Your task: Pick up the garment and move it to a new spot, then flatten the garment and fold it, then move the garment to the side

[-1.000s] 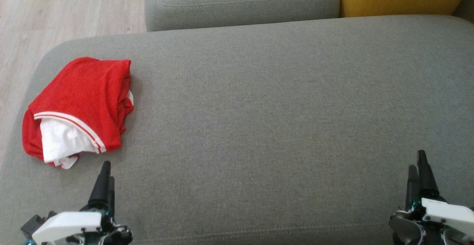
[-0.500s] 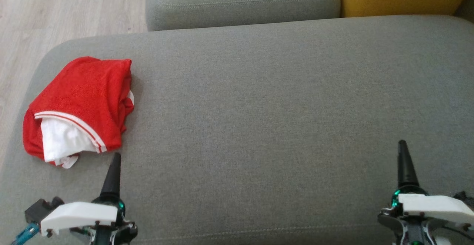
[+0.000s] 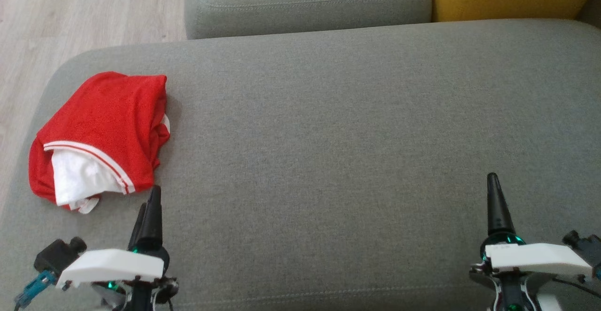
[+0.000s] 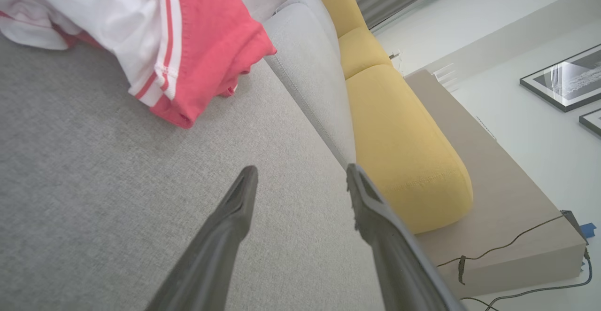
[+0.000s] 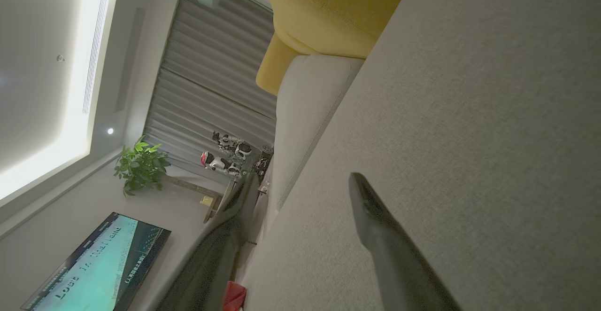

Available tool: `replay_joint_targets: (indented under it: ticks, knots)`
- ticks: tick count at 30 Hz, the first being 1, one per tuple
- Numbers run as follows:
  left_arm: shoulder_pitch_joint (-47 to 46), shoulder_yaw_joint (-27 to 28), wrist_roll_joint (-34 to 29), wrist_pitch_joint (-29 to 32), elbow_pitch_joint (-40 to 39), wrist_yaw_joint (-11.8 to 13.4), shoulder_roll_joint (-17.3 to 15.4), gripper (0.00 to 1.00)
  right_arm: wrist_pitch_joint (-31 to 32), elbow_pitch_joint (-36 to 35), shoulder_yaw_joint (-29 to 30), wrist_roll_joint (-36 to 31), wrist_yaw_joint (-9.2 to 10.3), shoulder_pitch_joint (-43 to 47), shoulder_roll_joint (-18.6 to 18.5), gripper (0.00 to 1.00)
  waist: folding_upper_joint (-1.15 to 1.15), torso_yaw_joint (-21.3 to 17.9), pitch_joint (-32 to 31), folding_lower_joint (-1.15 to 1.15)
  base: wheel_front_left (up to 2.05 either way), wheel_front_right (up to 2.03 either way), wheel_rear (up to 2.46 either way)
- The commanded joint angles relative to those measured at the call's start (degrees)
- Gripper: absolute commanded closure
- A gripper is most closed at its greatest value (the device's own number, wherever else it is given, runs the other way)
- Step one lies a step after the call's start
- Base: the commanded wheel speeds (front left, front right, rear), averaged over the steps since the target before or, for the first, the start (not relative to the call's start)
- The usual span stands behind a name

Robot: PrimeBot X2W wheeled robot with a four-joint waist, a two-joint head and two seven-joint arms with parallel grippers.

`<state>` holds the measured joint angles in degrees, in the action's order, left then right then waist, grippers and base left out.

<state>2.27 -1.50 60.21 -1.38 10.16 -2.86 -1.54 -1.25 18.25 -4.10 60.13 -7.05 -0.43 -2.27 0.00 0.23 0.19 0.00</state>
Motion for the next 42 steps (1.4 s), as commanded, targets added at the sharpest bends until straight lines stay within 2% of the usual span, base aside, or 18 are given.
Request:
replay_joint_targets:
  ticks: [1,11,17,22,42]
  knots:
    - [-1.38,0.18,-1.93,-0.76,-2.78,0.19,-0.66,0.0,-0.91,-2.52,-1.31,-1.86,-0.19,-3.14,-0.4,0.0,0.0,0.01,0.04,0.0,0.0,0.0,0.0]
    - [-1.49,-1.14,-10.29,-2.43,-4.56,-0.5,-0.82,0.0,-2.58,-3.67,-5.7,-9.12,-0.22,-4.05,-0.43,0.0,0.0,0.41,0.37,0.0,0.0,0.0,0.0]
    - [-1.11,-1.47,-14.54,-3.44,-6.09,0.82,-0.85,0.0,-3.59,-4.82,-4.57,-13.27,-0.24,-3.83,-0.45,0.0,0.0,0.5,0.36,0.0,0.0,0.0,0.0]
    - [-0.47,-2.43,-19.17,-4.44,-7.59,2.11,-0.88,0.0,-4.59,-5.6,-5.5,-20.01,-0.26,-3.64,-0.46,0.0,0.0,0.55,0.08,0.0,0.0,0.0,0.0]
    - [1.21,-5.02,-33.54,-7.63,-10.94,5.57,-1.14,0.0,-7.77,-6.63,-8.72,-34.81,-0.32,-3.09,-0.51,0.0,0.0,0.46,-1.03,0.0,0.0,0.0,0.0]
